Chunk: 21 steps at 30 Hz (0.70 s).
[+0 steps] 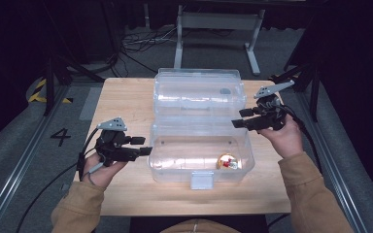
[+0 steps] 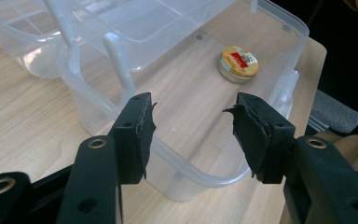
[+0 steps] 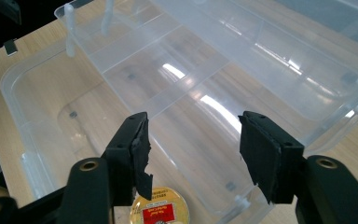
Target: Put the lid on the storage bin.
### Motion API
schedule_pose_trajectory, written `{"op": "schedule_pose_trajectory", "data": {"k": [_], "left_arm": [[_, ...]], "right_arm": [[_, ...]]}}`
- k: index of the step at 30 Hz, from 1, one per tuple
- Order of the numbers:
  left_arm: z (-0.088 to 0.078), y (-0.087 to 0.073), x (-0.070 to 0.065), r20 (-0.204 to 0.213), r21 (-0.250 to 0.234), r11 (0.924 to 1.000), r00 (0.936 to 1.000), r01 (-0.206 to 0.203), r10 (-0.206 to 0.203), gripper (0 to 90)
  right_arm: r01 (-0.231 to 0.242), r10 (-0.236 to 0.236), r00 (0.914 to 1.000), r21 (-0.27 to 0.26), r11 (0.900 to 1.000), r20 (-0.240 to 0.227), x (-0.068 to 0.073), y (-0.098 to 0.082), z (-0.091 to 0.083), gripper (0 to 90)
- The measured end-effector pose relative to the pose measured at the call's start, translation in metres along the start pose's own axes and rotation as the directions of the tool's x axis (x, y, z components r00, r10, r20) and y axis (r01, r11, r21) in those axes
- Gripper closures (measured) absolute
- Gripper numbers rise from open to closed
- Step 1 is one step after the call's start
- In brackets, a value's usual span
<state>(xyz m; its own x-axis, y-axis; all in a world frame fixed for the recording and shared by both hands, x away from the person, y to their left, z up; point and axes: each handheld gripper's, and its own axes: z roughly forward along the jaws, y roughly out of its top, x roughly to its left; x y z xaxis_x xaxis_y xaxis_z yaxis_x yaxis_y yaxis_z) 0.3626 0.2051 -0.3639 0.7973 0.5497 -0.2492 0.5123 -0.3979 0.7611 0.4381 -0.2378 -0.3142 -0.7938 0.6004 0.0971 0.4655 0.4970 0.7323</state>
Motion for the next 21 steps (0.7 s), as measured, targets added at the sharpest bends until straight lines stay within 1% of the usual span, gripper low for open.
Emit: {"op": "schedule_pose_trajectory", "data": {"k": [2,3,5,8,9,11,16,20,21], "left_arm": [[0.0,-0.001,-0.003,0.013,0.001,1.0,0.9999,0.0,0.0,48.2],[0.0,-0.001,-0.003,0.013,0.001,1.0,0.9999,0.0,0.0,48.3],[0.002,-0.003,-0.009,0.028,0.008,0.9999,0.9996,-0.009,0.009,48.3],[0.005,-0.004,-0.015,0.036,0.03,0.9992,0.9991,-0.025,0.024,48.3],[0.007,-0.005,-0.017,0.038,0.037,0.999,0.999,-0.024,0.023,48.3],[0.009,-0.007,-0.019,0.041,0.043,0.9988,0.9989,-0.026,0.024,48.3],[0.014,-0.009,-0.021,0.051,0.055,0.9981,0.9984,-0.028,0.026,48.2],[0.022,-0.01,-0.024,0.067,0.075,0.9965,0.9972,-0.037,0.032,48.2],[0.025,-0.011,-0.025,0.07,0.082,0.9959,0.9969,-0.04,0.034,48.2]], "right_arm": [[0.026,-0.026,0.9997,-0.021,0.999,0.005,-0.002,0.002,-0.001,44.5],[0.036,-0.036,0.9993,-0.032,0.999,0.006,-0.002,0.003,-0.001,44.6],[0.041,-0.04,0.9992,-0.038,0.998,0.005,-0.004,0.005,-0.001,44.8],[0.029,-0.029,0.9996,-0.039,0.999,-0.005,-0.01,0.01,0.001,45.0],[0.023,-0.023,0.9996,-0.048,0.999,-0.015,-0.012,0.013,0.001,45.4],[0.025,-0.026,0.9993,-0.061,0.998,-0.027,-0.014,0.018,0.002,46.6],[0.063,-0.065,0.9976,-0.063,0.996,-0.025,-0.016,0.032,0.007,49.6],[0.091,-0.092,0.9955,-0.063,0.994,-0.022,-0.018,0.042,0.012,50.7],[0.093,-0.094,0.9954,-0.052,0.994,-0.016,-0.019,0.044,0.014,51.3]]}}
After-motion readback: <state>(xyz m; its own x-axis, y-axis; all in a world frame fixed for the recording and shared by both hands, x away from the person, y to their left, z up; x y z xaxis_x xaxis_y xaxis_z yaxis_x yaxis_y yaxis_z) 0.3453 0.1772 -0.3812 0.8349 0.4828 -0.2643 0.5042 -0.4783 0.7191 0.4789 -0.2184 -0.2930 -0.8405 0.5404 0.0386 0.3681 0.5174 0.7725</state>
